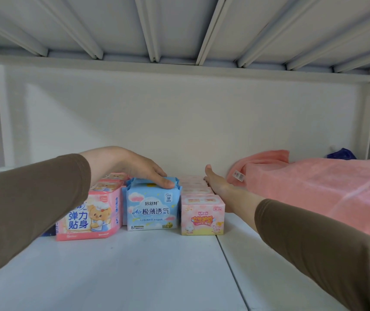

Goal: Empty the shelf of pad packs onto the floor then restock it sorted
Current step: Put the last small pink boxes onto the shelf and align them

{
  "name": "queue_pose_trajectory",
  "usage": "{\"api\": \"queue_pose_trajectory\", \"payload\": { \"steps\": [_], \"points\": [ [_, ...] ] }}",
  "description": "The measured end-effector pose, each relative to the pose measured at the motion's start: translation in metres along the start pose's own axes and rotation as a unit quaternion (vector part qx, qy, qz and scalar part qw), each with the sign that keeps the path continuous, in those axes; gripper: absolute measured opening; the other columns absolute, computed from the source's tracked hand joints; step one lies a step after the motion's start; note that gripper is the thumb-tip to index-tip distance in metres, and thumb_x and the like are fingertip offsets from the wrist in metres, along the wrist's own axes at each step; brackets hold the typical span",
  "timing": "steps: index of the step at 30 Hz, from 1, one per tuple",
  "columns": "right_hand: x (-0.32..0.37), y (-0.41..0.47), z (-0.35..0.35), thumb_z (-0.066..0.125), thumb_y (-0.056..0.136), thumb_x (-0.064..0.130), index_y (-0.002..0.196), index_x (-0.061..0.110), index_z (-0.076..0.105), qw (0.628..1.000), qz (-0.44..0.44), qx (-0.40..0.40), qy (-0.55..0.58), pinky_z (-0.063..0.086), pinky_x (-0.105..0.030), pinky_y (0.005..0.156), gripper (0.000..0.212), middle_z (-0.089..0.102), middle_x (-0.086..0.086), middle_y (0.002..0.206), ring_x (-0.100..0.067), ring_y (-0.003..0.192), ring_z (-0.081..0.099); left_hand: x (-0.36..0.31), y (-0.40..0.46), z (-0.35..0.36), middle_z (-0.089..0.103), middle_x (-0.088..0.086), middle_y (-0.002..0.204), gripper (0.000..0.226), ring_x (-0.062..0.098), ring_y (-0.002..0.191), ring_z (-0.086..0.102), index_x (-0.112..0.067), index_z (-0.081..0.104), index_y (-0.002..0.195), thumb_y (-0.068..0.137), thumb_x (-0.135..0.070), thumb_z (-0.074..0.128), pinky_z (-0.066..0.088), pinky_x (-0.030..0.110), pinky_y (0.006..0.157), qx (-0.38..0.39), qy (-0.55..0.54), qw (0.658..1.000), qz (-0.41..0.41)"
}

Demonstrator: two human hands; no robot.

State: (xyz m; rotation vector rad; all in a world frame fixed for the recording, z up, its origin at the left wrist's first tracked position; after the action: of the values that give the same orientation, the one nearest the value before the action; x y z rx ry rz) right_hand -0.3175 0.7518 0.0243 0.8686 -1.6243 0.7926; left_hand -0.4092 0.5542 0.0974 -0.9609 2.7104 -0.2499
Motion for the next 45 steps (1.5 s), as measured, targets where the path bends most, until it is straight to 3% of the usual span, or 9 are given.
{"api": "queue_pose_trajectory", "payload": {
  "steps": [2, 5, 8, 11, 13, 15, 27, 34, 45],
  "points": [
    [0.002, -0.001, -0.001, 0.026, 0.102, 0.059, 0.133, 0.011, 0.055, 1.0, -0.011, -0.007, -0.027, 0.037, -0.011, 0.03, 0.064, 0.066, -0.005, 0.121, -0.014, 0.076, 0.067, 0.0, -0.002, 0.002, 0.074, -0.013, 0.104, 0.056, 0.007, 0.097, 0.068, -0.036, 0.066, 0.116, 0.078, -0.075, 0.057, 0.054, 0.025, 0.077, -0.001, 0.002, 1.0, 0.005],
    [0.002, 0.0, -0.001, 0.027, 0.101, 0.06, 0.108, 0.013, 0.06, 1.0, -0.012, 0.004, -0.027, 0.037, -0.012, 0.032, 0.058, 0.067, 0.001, 0.081, -0.01, 0.05, 0.064, 0.0, -0.001, 0.002, 0.073, -0.012, 0.109, 0.056, 0.011, 0.107, 0.068, -0.037, 0.066, 0.118, 0.078, -0.075, 0.057, 0.05, 0.038, 0.101, -0.001, -0.002, 1.0, 0.001],
    [-0.002, 0.006, -0.002, 0.028, 0.1, 0.063, 0.088, 0.014, 0.054, 1.0, 0.012, 0.02, 0.0, 0.044, -0.015, 0.042, 0.057, 0.065, 0.003, 0.056, -0.008, 0.043, 0.063, 0.0, -0.003, 0.003, 0.072, -0.011, 0.111, 0.058, 0.012, 0.109, 0.067, -0.035, 0.066, 0.117, 0.078, -0.077, 0.057, 0.047, 0.041, 0.105, 0.004, -0.016, 1.0, -0.003],
    [0.004, 0.009, -0.003, 0.031, 0.097, 0.067, 0.117, 0.014, 0.054, 0.999, -0.006, 0.047, 0.007, 0.052, -0.026, 0.081, 0.062, 0.07, 0.0, 0.105, -0.014, 0.094, 0.07, 0.002, -0.008, 0.001, 0.065, -0.011, 0.127, 0.064, 0.012, 0.122, 0.058, -0.028, 0.064, 0.117, 0.08, -0.078, 0.053, 0.041, 0.035, 0.109, -0.027, -0.04, 0.999, -0.007],
    [0.01, 0.006, -0.003, 0.034, 0.091, 0.074, 0.151, 0.017, 0.031, 0.998, -0.019, 0.05, -0.022, 0.033, -0.037, 0.114, 0.083, 0.037, -0.001, 0.155, -0.019, 0.141, 0.038, 0.005, -0.015, -0.003, 0.056, -0.009, 0.139, 0.069, 0.016, 0.131, 0.05, -0.027, 0.06, 0.128, 0.081, -0.077, 0.051, 0.038, 0.032, 0.108, -0.08, -0.037, 0.996, -0.019],
    [0.019, 0.003, -0.001, 0.038, 0.089, 0.076, 0.156, 0.024, 0.02, 0.995, -0.056, 0.049, -0.06, 0.015, -0.045, 0.123, 0.087, 0.017, 0.002, 0.164, -0.021, 0.151, 0.016, 0.012, -0.022, -0.01, 0.048, -0.008, 0.148, 0.074, 0.016, 0.136, 0.044, -0.029, 0.05, 0.14, 0.083, -0.075, 0.051, 0.034, 0.034, 0.112, -0.135, -0.024, 0.99, -0.027],
    [0.077, -0.039, 0.039, 0.046, 0.085, 0.076, 0.15, 0.043, 0.03, 0.943, -0.224, 0.071, -0.233, 0.024, -0.038, 0.11, 0.074, 0.027, 0.009, 0.159, -0.019, 0.145, 0.027, 0.061, -0.097, -0.02, 0.034, -0.007, 0.156, 0.064, 0.012, 0.143, 0.03, -0.026, 0.038, 0.15, 0.095, -0.057, 0.049, 0.021, 0.022, 0.104, -0.207, -0.011, 0.977, -0.051],
    [0.097, -0.069, 0.113, 0.047, 0.089, 0.07, 0.151, 0.038, 0.032, 0.902, -0.288, 0.102, -0.304, 0.029, -0.03, 0.106, 0.071, 0.028, 0.009, 0.159, -0.017, 0.145, 0.029, 0.122, -0.14, -0.023, 0.028, -0.009, 0.159, 0.065, 0.014, 0.146, 0.025, -0.028, 0.033, 0.152, 0.096, -0.06, 0.044, 0.018, 0.027, 0.112, -0.204, -0.002, 0.977, -0.062],
    [0.098, -0.081, 0.196, 0.041, 0.093, 0.068, 0.149, 0.035, 0.037, 0.815, -0.267, 0.116, -0.502, 0.032, -0.041, 0.113, 0.065, 0.042, 0.005, 0.152, -0.021, 0.136, 0.042, 0.201, -0.156, -0.004, 0.02, -0.007, 0.162, 0.065, 0.017, 0.149, 0.02, -0.032, 0.021, 0.156, 0.099, -0.061, 0.032, 0.014, 0.033, 0.119, -0.15, 0.042, 0.986, -0.056]
  ]
}}
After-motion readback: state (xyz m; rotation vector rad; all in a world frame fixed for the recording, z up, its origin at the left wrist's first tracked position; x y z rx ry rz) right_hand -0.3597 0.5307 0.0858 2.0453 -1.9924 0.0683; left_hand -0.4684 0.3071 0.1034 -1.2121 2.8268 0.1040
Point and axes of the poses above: each hand's wrist, its own y-axis towards the middle knuckle, its own z-axis out of the palm, x = y × z, the point moved 3 cm from there along y, towards the middle knuckle
